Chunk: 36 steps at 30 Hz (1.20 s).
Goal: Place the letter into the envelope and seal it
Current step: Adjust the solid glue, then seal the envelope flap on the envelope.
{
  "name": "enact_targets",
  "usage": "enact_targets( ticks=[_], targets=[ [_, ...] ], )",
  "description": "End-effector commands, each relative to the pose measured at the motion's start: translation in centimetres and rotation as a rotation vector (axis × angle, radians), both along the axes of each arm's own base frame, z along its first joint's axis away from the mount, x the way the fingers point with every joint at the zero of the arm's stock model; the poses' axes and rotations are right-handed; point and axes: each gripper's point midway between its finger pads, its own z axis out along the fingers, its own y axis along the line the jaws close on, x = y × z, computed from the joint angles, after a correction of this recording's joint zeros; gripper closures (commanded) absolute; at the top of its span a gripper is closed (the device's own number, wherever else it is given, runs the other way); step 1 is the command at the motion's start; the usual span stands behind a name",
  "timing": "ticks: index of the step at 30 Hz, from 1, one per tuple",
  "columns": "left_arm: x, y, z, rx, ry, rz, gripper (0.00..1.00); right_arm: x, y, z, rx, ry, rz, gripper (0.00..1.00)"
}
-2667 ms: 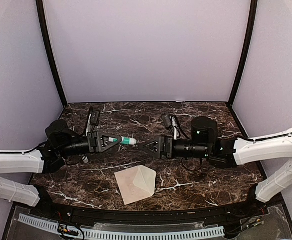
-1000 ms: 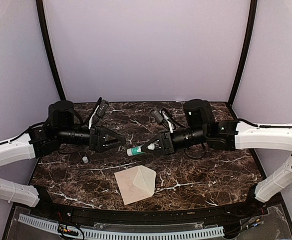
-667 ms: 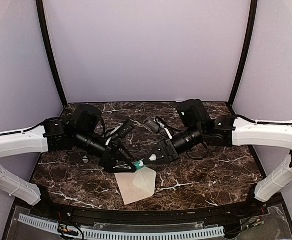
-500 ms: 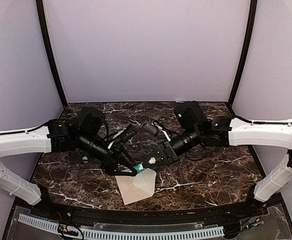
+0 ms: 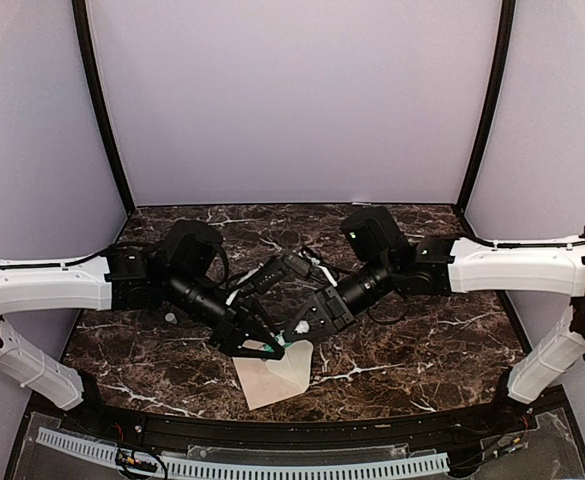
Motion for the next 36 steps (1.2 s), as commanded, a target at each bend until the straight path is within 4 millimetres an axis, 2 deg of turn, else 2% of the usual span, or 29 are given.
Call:
enact_targets(
  ticks=[1,6,15,19,23,27,29,34,35,36],
  targets=[
    [-0.4,-0.8,1.4,-0.046,-0.008,-0.028,0.41,0.1,0.9,2.1,0.077,-0.009,0.022,0.92],
    [-0.5,-1.2,1.5,-0.052,-0.008,-0.035,0.45,0.1,1.1,1.9,0.075,0.002,0.026,0.92],
    [-0.4,-1.4,0.6,-0.027,0.009,-0.027,0.78,0.2,1.1,1.5,0.067,0.005,0.021,0.91],
    [-0.2,-1.3,0.1,-0.012,0.017,-0.010,0.90,0.5,1.0,1.4,0.067,-0.003,0.006,0.77],
    [0.2,-0.9,-0.7,0.018,0.023,0.041,0.98,1.5,0.3,1.6,0.068,-0.015,-0.047,0.45],
    [1.5,0.0,-2.3,0.075,0.010,0.159,1.00,3.7,-1.4,1.1,0.051,-0.018,-0.146,0.27],
    [2.0,0.6,-2.9,0.089,0.006,0.218,1.00,5.1,-2.5,0.3,0.027,-0.015,-0.208,0.23],
    [3.6,2.6,-5.6,0.154,0.019,0.394,1.00,7.9,-5.0,-2.2,-0.023,0.009,-0.383,0.22],
    [4.4,2.9,-5.5,0.147,-0.001,0.444,1.00,8.7,-5.5,-3.2,-0.057,-0.008,-0.443,0.26],
    [4.5,3.4,-6.6,0.167,0.020,0.479,1.00,9.3,-5.9,-4.0,-0.090,-0.019,-0.485,0.30]
  ],
)
